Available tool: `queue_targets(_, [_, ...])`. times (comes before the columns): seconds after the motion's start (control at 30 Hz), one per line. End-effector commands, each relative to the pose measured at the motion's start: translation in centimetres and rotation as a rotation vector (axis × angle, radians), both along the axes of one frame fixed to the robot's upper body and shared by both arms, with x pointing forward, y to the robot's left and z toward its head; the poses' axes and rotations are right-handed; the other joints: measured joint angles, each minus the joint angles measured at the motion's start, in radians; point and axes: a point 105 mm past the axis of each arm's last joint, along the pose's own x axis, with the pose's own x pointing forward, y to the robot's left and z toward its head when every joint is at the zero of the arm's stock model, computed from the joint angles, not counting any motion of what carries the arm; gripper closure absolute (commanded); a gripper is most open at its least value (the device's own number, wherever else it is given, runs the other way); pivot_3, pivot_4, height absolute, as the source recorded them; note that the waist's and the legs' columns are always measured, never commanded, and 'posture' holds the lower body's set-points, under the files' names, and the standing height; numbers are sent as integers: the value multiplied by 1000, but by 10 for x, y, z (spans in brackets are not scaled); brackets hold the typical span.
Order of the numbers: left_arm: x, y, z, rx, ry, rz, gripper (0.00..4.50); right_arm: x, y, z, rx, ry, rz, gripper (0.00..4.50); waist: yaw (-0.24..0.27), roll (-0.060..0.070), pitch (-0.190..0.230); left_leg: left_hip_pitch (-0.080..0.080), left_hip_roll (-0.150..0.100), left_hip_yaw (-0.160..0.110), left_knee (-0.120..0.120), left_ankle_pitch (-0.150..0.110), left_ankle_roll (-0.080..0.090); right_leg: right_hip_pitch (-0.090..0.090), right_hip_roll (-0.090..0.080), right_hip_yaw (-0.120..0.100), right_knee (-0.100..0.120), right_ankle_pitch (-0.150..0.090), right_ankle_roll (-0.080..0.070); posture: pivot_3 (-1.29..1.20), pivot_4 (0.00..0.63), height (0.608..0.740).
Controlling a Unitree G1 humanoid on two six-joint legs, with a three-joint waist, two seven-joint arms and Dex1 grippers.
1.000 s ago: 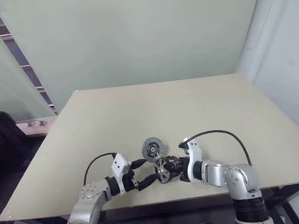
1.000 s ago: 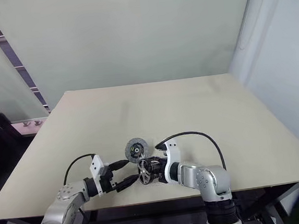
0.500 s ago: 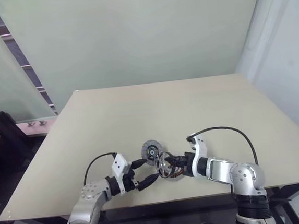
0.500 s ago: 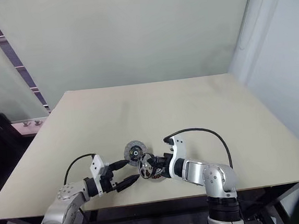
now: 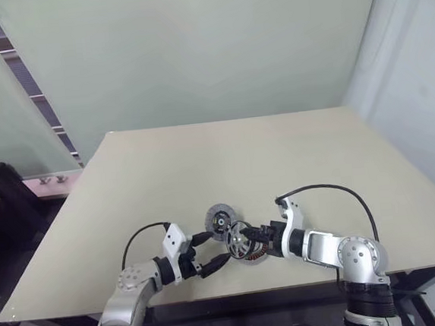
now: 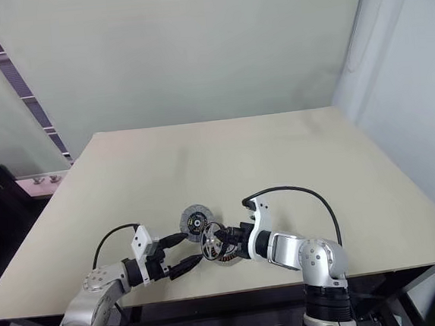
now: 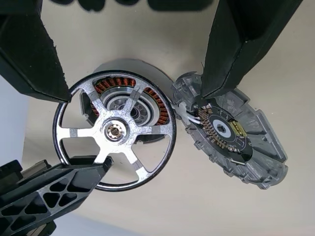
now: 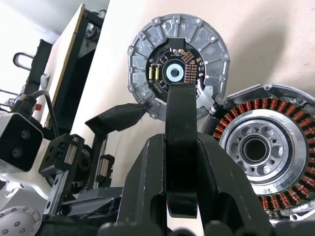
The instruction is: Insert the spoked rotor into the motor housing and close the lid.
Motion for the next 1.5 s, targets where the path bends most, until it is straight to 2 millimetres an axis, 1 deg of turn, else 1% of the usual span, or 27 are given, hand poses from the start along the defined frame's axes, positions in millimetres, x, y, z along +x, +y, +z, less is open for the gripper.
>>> queue_targets(0.03, [4, -4, 14, -5, -58, -15, 0, 4, 11, 15, 59, -47, -4, 4091, 0, 0, 0, 0, 0, 0, 0, 0, 0, 0, 0, 0, 0, 0, 0, 0, 0, 740])
queue_targets(0.17, [4, -4, 14, -5, -58, -15, 0, 7, 7, 15, 54, -53, -21, 4091, 0, 0, 0, 0, 0, 0, 0, 0, 0, 0, 0, 0, 0, 0, 0, 0, 0, 740])
queue_targets(0.3, [4, -4, 14, -5, -58, -16, 0, 10, 2, 10, 8, -61, -39, 4091, 0, 0, 0, 0, 0, 0, 0, 0, 0, 0, 0, 0, 0, 0, 0, 0, 0, 740])
queue_targets(0.67, [3, -6, 15, -1, -57, -23, 0, 5, -6, -1, -50, -50, -27, 4091, 0, 0, 0, 0, 0, 0, 0, 0, 0, 0, 0, 0, 0, 0, 0, 0, 0, 740])
queue_targets(1.17, [3, -7, 15, 1, -58, -32, 0, 8, -24, -6, -73, -42, -85, 4091, 0, 0, 0, 1, 0, 0, 0, 0, 0, 0, 0, 0, 0, 0, 0, 0, 0, 740])
queue_targets(1.5, [4, -7, 14, 6, -57, -37, 0, 7, -23, -9, -87, -42, -81, 4091, 0, 0, 0, 1, 0, 0, 0, 0, 0, 0, 0, 0, -1, 0, 0, 0, 0, 740])
